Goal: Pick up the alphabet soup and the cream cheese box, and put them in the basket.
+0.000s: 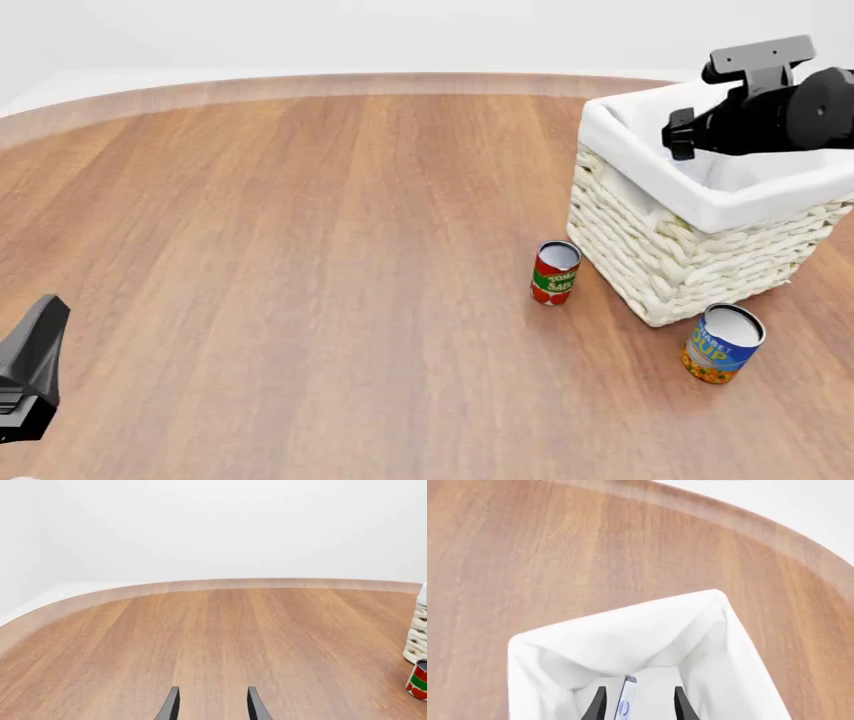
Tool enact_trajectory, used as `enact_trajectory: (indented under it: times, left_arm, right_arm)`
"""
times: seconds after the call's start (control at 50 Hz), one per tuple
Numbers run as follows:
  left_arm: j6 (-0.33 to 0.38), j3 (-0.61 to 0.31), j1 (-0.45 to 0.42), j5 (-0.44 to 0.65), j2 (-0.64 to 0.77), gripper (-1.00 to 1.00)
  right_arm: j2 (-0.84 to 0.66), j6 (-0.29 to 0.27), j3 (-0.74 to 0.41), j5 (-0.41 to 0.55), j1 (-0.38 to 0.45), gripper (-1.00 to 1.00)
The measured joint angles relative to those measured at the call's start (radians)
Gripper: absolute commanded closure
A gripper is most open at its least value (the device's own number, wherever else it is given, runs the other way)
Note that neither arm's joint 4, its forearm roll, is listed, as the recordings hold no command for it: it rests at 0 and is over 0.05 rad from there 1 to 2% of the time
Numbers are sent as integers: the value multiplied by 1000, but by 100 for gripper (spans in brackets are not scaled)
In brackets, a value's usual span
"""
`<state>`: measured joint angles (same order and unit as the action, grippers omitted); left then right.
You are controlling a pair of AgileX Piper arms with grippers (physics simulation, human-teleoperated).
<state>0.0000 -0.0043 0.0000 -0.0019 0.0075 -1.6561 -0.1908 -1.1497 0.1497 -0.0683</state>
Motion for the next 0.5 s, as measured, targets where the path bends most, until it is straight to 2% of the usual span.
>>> enact_trajectory:
  times: [0.5]
  left_arm:
    - [0, 0, 0, 0, 0, -100]
  right_arm:
    - [141, 23, 56, 37, 7, -100]
